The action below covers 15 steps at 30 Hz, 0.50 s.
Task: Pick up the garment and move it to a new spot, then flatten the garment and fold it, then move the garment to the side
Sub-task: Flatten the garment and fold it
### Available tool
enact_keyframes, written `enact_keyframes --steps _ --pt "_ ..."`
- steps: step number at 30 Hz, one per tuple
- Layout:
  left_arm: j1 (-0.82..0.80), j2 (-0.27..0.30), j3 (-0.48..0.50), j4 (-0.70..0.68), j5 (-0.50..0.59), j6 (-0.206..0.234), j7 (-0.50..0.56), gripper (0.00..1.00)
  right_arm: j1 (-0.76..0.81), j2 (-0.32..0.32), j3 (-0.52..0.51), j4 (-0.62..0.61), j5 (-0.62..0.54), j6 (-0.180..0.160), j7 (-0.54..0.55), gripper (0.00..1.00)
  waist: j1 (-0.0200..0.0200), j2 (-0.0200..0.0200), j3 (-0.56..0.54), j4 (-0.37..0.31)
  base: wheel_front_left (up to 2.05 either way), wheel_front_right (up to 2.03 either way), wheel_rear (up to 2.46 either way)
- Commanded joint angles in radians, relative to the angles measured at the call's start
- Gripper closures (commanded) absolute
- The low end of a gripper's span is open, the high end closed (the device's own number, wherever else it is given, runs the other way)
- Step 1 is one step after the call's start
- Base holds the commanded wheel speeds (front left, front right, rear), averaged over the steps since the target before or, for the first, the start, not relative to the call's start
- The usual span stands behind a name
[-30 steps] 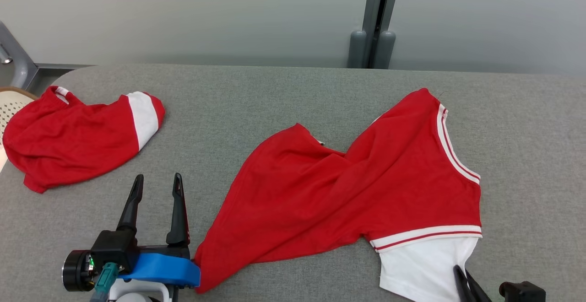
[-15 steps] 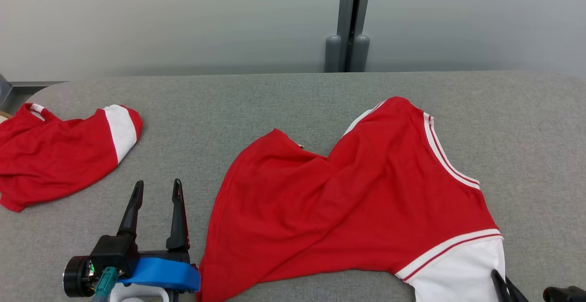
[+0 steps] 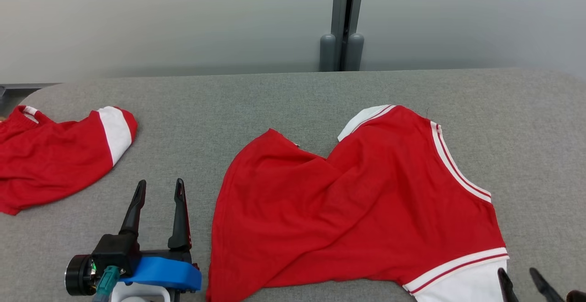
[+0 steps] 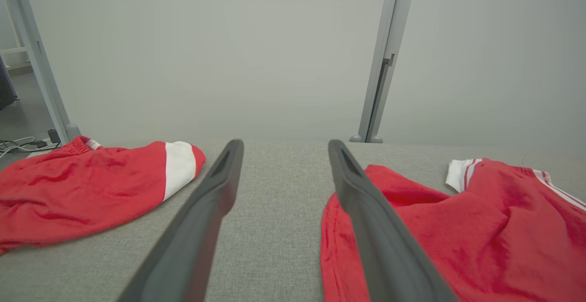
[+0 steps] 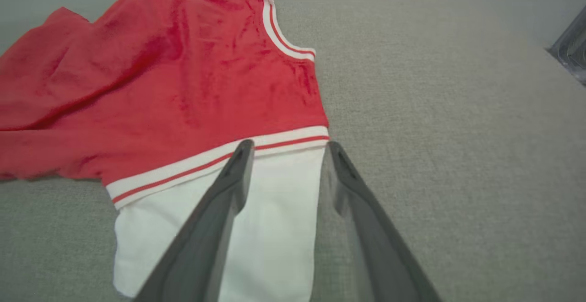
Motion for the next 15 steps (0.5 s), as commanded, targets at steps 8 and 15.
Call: enact_keyframes --steps 8,15 --pt "0.003 0.000 0.015 0.000 0.020 -0.010 -0.004 0.00 -0.081 -0.002 -0.021 -0.083 -0.072 0.000 -0.147 0.00 0.0000 0.0000 -0.014 0.023 0.00 0.00 0.00" --pt "-0.010 0.000 0.019 -0.003 0.029 -0.013 -0.004 0.00 -0.187 0.024 0.055 -0.098 -0.112 0.000 -0.228 0.00 0.0000 0.0000 -0.007 0.047 0.00 0.00 0.00"
